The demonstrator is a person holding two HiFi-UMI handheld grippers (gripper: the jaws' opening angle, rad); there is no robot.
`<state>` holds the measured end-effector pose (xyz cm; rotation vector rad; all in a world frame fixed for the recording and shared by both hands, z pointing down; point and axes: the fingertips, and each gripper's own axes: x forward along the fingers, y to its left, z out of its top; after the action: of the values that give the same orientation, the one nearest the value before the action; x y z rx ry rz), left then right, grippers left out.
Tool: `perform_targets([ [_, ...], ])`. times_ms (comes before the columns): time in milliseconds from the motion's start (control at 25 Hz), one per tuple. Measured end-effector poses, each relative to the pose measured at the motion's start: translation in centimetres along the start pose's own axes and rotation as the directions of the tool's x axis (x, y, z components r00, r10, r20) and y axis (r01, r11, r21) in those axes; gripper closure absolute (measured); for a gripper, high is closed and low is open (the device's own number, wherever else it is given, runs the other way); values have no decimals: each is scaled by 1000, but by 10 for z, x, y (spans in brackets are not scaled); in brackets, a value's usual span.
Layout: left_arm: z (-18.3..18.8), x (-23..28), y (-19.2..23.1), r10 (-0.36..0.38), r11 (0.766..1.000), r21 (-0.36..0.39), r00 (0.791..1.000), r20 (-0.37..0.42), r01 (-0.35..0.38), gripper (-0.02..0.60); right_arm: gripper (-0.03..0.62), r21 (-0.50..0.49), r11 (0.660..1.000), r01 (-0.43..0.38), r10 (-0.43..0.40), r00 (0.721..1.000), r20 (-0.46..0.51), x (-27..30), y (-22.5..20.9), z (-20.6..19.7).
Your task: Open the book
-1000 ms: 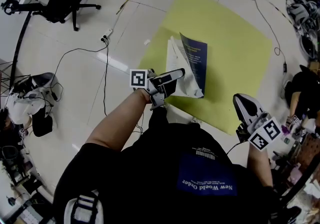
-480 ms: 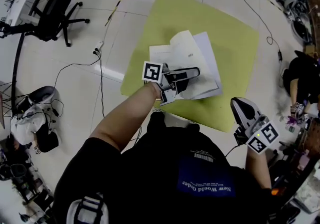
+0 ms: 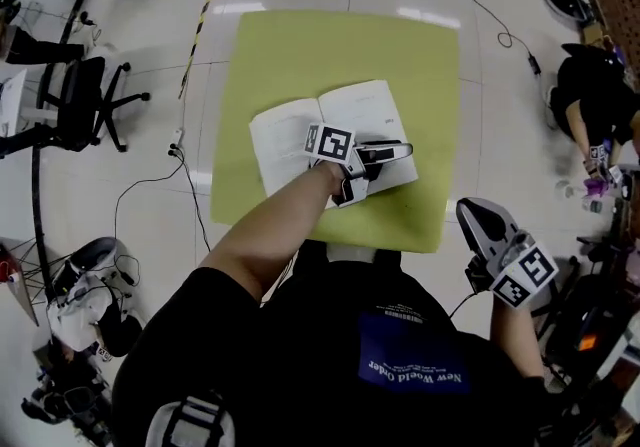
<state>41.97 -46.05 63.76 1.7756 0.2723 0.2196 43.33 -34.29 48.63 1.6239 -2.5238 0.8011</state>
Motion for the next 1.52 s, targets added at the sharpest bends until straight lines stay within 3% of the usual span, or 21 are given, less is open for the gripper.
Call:
perform_targets([
  [160, 3, 11, -5, -32, 999, -10, 999, 29, 33, 281, 608, 5, 1000, 29, -29, 999, 32, -21, -10, 1],
  [440, 13, -9, -81, -151, 988, 5, 978, 147, 152, 281, 608, -47, 999, -16, 20, 996, 82, -29, -9, 25],
  [520, 19, -37, -112, -168, 985, 71, 967, 191, 157, 281, 608, -78, 996, -40, 48, 994, 94, -21, -1, 38],
  [600, 22, -77, -144, -154, 972, 210, 961, 229, 106, 281, 608, -104, 993, -60, 71, 991, 113, -13, 9, 52],
  [680, 27, -123, -179, -120, 920, 393, 951, 286, -2, 281, 608, -134, 989, -68, 86, 987, 136, -4, 17, 72],
  [760, 32, -170, -210, -82, 857, 497, 918, 389, -134, 281, 608, -168, 983, -67, 94, 983, 155, 2, 23, 93],
  [840, 30, -218, -236, -46, 791, 546, 863, 503, -276, 295, 608, -196, 978, -65, 100, 980, 171, 6, 31, 111],
  [920, 22, -260, -253, -14, 720, 561, 799, 601, -409, 366, 608, -217, 974, -60, 102, 978, 183, 10, 40, 122],
  [1000, 11, -291, -262, 15, 666, 542, 736, 677, -512, 452, 608, -238, 970, -56, 101, 977, 186, 14, 45, 129],
  [1120, -3, -315, -268, 21, 645, 493, 658, 753, -584, 537, 608, -259, 965, -49, 99, 978, 184, 21, 45, 138],
  [1240, -19, -316, -261, 56, 621, 454, 614, 787, -639, 568, 608, -180, 983, -47, 82, 978, 191, 28, 37, 130],
  [1360, -31, -302, -231, 154, 586, 416, 599, 786, -695, 569, 608, -64, 996, -67, 78, 979, 187, 43, 32, 111],
  [1440, -34, -291, -220, 174, 590, 410, 606, 776, -695, 569, 608, -42, 996, -80, 85, 982, 166, 52, 33, 101],
  [1520, -34, -286, -221, 178, 573, 429, 616, 767, -699, 569, 608, -61, 994, -86, 94, 986, 140, 56, 38, 96],
])
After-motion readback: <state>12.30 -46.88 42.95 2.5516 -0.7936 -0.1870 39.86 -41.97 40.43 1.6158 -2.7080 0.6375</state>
